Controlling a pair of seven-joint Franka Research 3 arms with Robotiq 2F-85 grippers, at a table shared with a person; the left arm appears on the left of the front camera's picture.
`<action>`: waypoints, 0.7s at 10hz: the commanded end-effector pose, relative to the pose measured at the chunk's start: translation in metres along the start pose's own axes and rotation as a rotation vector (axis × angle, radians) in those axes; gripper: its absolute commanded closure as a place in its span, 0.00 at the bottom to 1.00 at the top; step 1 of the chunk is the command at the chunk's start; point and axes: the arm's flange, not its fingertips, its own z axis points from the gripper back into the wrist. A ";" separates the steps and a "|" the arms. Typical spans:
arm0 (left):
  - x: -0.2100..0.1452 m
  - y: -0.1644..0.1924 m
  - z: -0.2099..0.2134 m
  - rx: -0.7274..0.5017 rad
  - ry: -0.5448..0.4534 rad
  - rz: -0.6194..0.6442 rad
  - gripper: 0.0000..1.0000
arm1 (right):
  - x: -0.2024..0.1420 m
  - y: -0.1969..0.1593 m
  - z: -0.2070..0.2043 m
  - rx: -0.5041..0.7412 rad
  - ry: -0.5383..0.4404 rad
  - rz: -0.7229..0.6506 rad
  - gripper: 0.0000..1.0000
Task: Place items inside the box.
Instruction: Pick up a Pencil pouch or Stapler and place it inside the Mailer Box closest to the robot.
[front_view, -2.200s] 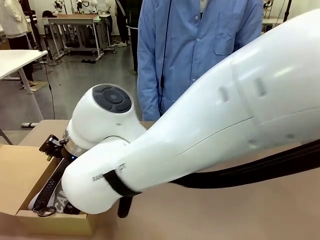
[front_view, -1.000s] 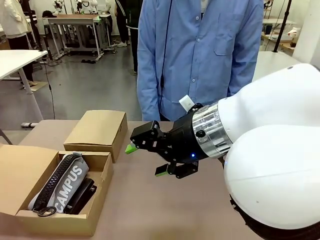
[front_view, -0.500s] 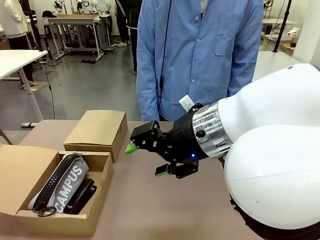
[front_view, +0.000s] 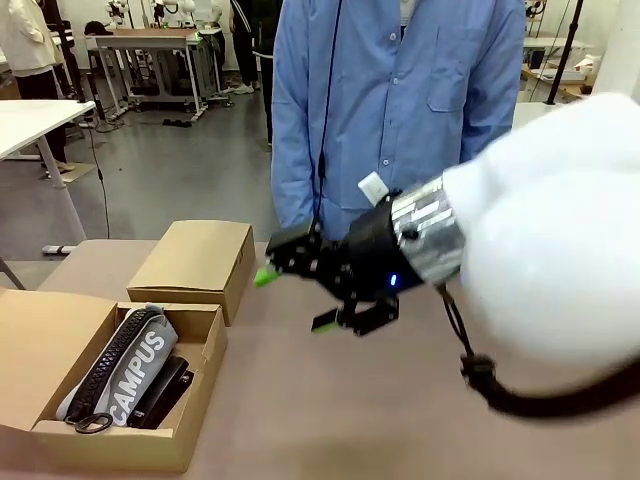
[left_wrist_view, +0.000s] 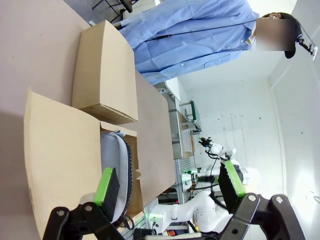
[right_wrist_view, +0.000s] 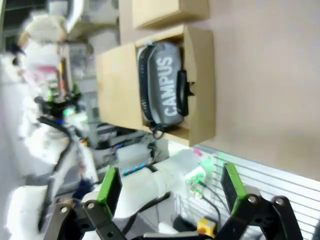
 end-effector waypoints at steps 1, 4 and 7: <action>-0.001 -0.001 -0.001 -0.025 -0.013 -0.019 0.00 | 0.083 -0.047 0.026 0.112 0.169 -0.102 0.00; -0.001 -0.001 -0.001 -0.025 -0.013 -0.019 0.00 | 0.109 -0.132 0.089 0.286 0.449 -0.194 0.00; -0.001 -0.001 -0.001 -0.025 -0.013 -0.019 0.00 | 0.059 -0.228 0.194 0.447 0.186 -0.172 0.00</action>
